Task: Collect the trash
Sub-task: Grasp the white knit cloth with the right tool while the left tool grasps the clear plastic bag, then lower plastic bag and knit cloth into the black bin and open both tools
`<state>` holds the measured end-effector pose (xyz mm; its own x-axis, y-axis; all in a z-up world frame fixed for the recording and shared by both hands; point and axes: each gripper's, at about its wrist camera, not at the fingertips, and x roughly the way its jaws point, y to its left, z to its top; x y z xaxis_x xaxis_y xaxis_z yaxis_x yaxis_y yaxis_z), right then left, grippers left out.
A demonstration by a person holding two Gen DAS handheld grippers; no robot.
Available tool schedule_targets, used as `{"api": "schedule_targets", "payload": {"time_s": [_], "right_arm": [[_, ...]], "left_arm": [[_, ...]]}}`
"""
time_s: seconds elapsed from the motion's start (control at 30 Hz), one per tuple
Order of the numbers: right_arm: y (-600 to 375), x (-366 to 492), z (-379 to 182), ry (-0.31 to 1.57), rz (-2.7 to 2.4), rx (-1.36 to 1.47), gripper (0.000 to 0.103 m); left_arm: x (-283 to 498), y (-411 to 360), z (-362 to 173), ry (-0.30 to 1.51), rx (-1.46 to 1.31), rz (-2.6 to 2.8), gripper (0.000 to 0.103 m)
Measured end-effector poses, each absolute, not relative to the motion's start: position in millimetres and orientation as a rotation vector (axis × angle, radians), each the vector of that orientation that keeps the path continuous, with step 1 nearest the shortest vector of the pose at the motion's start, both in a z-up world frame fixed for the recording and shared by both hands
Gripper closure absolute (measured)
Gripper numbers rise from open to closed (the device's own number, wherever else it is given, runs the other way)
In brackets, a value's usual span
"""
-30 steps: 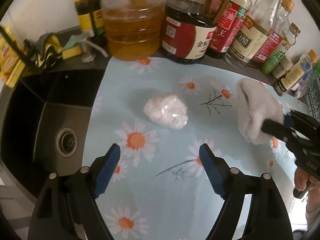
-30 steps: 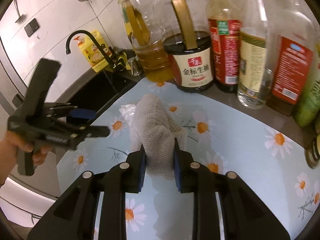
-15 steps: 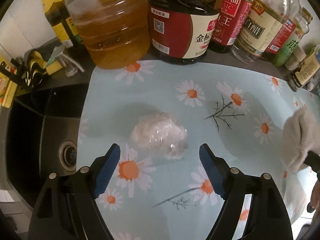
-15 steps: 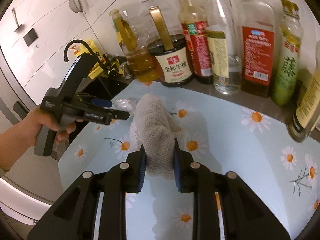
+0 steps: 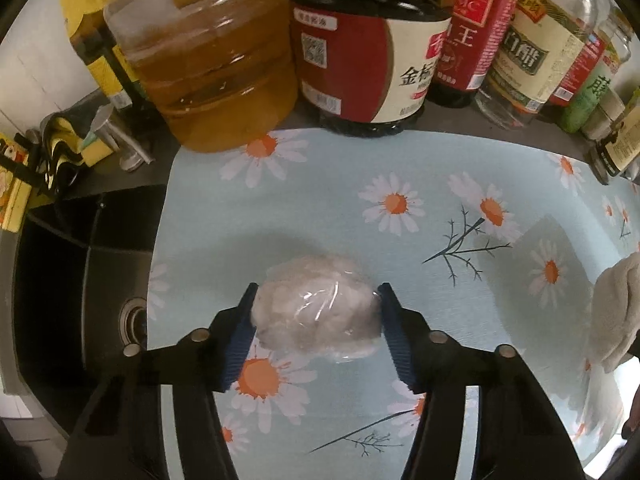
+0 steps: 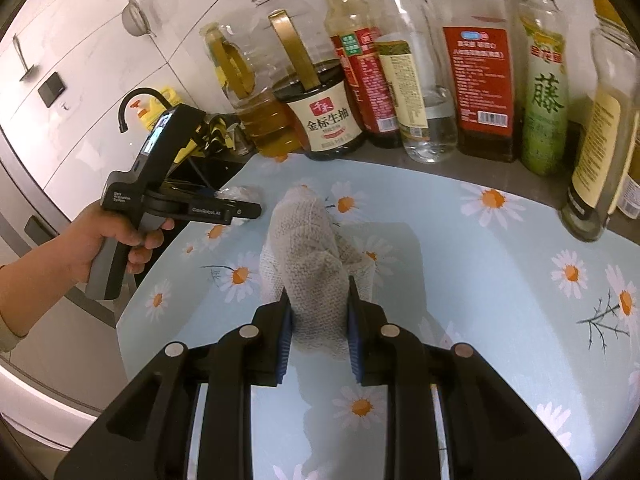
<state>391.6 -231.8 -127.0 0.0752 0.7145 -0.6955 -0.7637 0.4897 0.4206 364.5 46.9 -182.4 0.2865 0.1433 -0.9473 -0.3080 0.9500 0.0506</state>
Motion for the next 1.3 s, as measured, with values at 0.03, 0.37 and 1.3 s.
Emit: {"api": "schedule_targets", "payload": {"time_s": [0.03,0.37,1.3], "right_arm": [[-233.1,391.0,-127.7,1.005,1.103,-0.056,0.078],[-235.4,373.5,-129.4,1.019,1.047,-0.058,0.078],[-233.1,231.6,-83.7,0.975,0.830,-0.036,0.078]], "left_arm": [[364.0,46.7,-182.3,1.243,-0.151,0.294,0.049],[345.5,29.5,-163.9,1.207,-0.139,0.232,0.050],[185.4,3.5,-99.8,1.028,-0.136,-0.029,0.050]]}}
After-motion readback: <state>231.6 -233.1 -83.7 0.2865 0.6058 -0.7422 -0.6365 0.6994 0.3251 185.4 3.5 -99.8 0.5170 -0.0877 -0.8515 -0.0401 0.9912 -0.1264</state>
